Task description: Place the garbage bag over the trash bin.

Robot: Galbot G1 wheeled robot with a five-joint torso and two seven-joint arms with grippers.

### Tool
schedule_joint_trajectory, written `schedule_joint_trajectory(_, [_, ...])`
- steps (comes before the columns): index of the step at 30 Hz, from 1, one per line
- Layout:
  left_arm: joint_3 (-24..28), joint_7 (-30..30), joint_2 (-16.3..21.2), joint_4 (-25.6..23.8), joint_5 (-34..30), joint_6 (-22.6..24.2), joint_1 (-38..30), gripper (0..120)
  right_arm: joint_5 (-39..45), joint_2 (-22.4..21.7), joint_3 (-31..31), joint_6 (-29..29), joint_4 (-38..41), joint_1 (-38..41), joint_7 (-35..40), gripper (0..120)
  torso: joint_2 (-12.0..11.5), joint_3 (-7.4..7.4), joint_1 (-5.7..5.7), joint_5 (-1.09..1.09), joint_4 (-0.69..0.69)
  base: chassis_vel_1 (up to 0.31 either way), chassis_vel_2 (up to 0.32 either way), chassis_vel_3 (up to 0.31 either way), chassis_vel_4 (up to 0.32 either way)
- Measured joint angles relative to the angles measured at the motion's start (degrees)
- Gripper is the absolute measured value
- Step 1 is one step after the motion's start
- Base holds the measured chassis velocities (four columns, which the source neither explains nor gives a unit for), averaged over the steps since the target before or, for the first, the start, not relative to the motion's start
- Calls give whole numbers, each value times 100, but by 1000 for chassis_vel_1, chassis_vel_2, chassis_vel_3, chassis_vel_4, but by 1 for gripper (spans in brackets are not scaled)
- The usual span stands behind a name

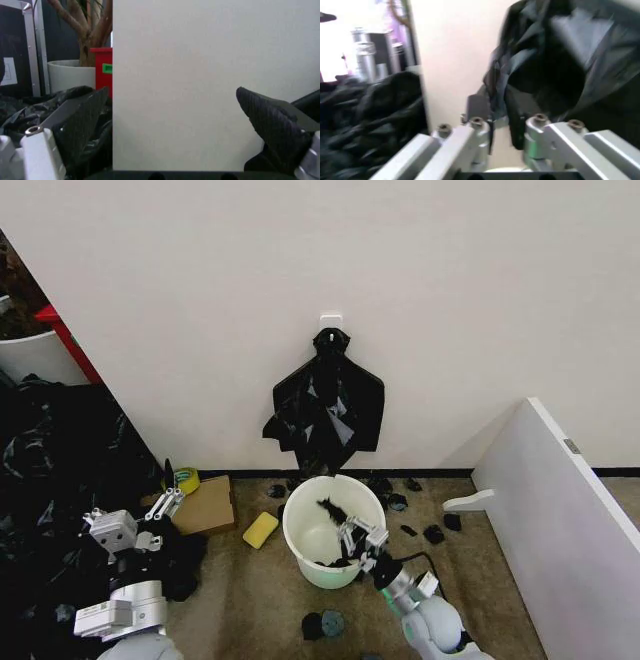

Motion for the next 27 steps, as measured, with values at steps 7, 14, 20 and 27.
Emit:
schedule_joint_trajectory(7, [7, 1, 5, 103, 6, 0, -46, 100, -2070, -35, -98, -964, 426, 323, 2812, 38, 0, 0, 0, 1, 1, 0, 0, 0, 0])
schedule_joint_trajectory(14, [12, 1, 48, 319, -2, 16, -123, 100, -3549, -103, -246, -1782, 408, 754, 3723, 61, 0, 0, 0, 0, 0, 0, 0, 0, 0])
schedule_joint_trajectory(20, [-29, -2, 126, 475, -64, 41, -219, 100, -4358, 13, -401, -2129, 181, 1136, 3795, 84, 0, 0, 0, 0, 0, 0, 0, 0, 0])
schedule_joint_trajectory(27, [-53, -13, 184, 571, -122, 42, -299, 100, -5017, 65, -360, -2365, -36, 1333, 3592, 100, 0, 0, 0, 0, 0, 0, 0, 0, 0])
